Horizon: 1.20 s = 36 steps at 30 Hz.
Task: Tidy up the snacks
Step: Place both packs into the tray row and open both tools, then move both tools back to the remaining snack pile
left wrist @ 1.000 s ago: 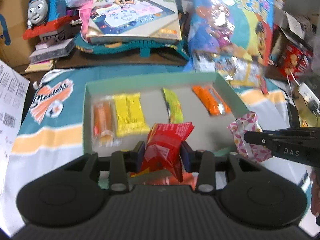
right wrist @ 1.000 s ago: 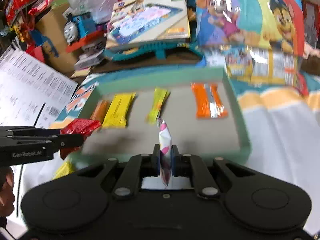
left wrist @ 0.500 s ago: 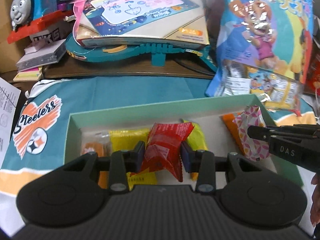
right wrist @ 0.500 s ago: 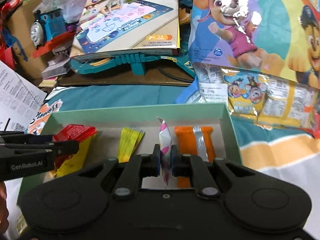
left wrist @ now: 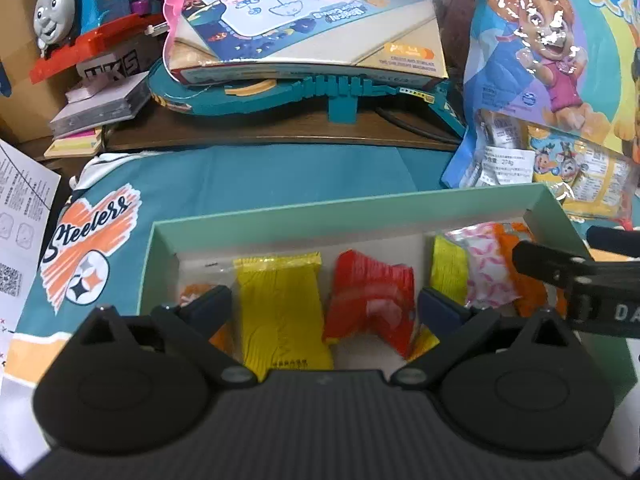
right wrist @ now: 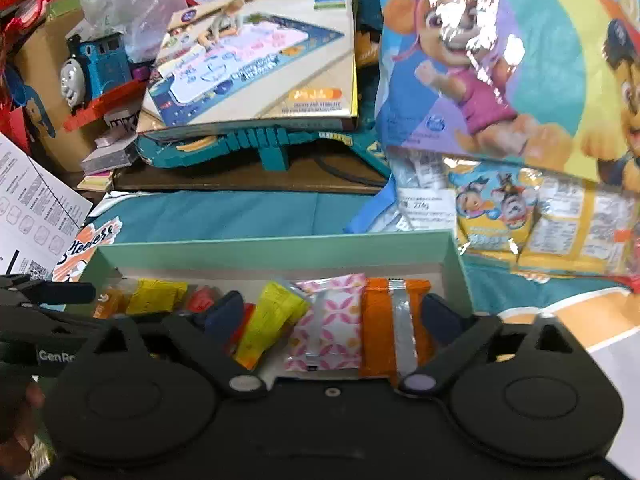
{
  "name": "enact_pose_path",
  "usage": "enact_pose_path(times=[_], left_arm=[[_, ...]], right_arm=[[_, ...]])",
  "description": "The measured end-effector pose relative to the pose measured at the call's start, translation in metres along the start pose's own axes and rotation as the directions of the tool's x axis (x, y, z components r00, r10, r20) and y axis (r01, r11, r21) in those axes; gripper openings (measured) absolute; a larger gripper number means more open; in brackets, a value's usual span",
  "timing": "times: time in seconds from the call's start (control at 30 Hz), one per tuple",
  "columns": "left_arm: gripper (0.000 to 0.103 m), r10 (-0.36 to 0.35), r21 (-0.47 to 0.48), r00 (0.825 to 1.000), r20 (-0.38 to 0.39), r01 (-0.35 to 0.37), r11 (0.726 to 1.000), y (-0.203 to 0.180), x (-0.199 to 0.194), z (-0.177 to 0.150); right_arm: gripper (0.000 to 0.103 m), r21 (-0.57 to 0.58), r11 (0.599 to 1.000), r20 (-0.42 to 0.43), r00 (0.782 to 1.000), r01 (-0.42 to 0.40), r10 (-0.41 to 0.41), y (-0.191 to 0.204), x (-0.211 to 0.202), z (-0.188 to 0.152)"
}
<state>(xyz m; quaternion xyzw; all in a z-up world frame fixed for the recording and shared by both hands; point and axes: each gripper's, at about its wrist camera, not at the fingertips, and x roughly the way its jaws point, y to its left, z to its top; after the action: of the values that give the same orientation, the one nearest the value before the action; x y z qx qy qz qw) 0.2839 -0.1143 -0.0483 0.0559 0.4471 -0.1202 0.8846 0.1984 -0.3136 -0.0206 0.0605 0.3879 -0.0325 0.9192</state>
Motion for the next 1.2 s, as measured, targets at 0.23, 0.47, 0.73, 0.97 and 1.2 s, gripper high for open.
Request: enact_pose_path(times=[0.23,0.47,0.73,0.97,1.2], left_arm=[[0.103,-0.011,0.0,1.0,0.027,0.011,1.0,-0.003,-0.041,-0.009],[0.103,-0.023,0.013,0.998,0.065,0.022,1.0,-0.007,-0.089,-0.024],[0.103,-0.04,0.014,0.997,0.067,0.039,0.999,-0.011,-0.125,-0.055],[0.103,-0.055,0.019,0.998,0.016,0.055,0.998,-0.007,-0.134,-0.103],[0.103,-0.074,-0.009,0.994,-0.086,0.074,0.997,0.004,-0.126,-0.158]], right_arm=[[0.103,-0.016,1.0,0.028,1.0,-0.01,0.01,0.009,-0.044,-0.005],[0.103,-0.028,0.999,0.065,0.998,-0.022,0.024,0.015,-0.096,-0.018],[0.103,-0.012,1.0,0.066,0.997,-0.028,0.029,0.014,-0.144,-0.05],[0.103,0.018,1.0,-0.01,1.0,-0.026,0.026,0.005,-0.163,-0.099],[0.103,0.101,0.995,-0.085,0.996,-0.007,0.016,-0.008,-0.168,-0.153]])
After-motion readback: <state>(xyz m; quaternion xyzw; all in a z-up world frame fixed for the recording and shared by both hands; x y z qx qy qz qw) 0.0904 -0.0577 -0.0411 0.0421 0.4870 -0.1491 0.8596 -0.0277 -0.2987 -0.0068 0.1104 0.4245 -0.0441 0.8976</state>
